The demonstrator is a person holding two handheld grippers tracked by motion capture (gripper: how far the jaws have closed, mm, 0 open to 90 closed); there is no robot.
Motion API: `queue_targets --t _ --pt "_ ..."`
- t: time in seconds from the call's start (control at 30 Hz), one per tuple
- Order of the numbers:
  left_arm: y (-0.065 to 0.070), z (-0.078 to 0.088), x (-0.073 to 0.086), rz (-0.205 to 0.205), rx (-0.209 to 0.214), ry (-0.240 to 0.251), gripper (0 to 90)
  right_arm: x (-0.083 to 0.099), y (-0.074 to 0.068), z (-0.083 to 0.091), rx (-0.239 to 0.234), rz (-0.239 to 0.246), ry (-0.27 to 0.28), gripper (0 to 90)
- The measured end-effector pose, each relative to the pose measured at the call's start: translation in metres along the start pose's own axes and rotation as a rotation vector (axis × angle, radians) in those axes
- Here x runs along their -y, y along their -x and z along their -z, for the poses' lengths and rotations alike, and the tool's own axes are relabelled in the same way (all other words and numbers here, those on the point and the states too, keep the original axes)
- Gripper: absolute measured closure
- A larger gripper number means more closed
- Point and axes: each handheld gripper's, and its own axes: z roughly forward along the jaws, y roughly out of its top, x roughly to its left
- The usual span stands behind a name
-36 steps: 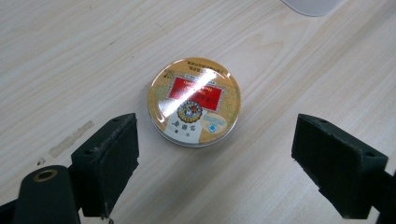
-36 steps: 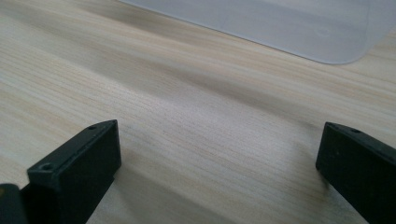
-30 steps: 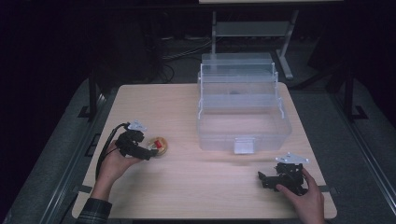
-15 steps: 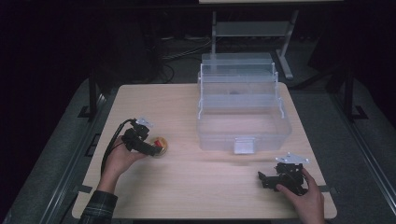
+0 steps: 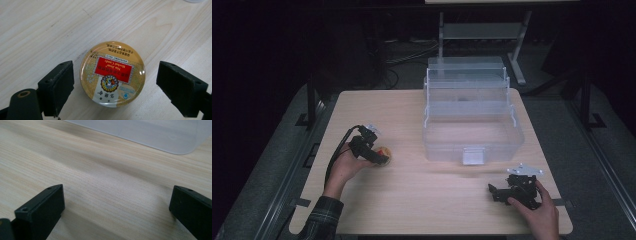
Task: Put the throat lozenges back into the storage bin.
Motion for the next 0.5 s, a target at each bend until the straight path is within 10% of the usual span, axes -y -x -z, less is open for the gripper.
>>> queue_targets --t 0.5 --pt "-0.001 -0.019 -0.008 -0.012 0.008 -0.047 13.2 0.0 0.0 0.0 0.0 0.0 0.0 0.0"
